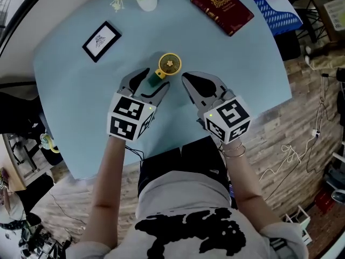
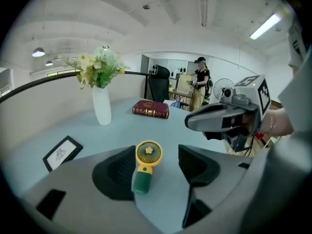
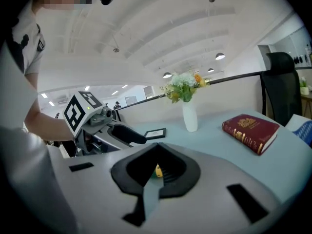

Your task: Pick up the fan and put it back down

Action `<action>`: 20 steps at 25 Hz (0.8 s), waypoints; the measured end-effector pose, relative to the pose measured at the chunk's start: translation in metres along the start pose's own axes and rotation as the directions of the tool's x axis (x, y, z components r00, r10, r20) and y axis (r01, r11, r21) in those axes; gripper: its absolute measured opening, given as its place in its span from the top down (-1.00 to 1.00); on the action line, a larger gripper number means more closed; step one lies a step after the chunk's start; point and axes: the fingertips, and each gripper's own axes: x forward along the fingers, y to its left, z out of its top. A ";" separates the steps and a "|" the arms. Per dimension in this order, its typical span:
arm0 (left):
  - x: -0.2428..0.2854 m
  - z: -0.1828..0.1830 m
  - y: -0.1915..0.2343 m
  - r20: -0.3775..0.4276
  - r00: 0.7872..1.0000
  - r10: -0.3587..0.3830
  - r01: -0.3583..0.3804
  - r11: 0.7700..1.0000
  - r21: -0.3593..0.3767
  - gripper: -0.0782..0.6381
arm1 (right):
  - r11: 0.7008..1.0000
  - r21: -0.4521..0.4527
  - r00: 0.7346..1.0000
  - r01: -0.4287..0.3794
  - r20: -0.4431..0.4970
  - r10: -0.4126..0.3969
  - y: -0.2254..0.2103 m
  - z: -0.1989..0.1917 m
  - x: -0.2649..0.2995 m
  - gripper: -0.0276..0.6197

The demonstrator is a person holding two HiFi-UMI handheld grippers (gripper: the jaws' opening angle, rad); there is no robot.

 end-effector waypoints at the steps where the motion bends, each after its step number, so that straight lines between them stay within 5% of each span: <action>1: -0.005 0.005 -0.003 0.011 1.000 0.000 0.000 1.000 0.008 -0.01 | 1.000 -0.007 1.000 -0.006 0.005 0.006 0.003 0.005 -0.001 0.90; 10: -0.051 0.046 -0.009 0.161 0.987 0.023 -0.021 1.000 -0.013 0.13 | 0.996 -0.078 0.998 -0.042 0.037 0.045 0.017 0.045 -0.007 0.90; 20: -0.096 0.081 -0.006 0.307 0.947 0.098 -0.087 0.995 -0.049 0.45 | 0.980 -0.179 0.992 -0.088 0.075 0.103 0.040 0.086 -0.017 0.90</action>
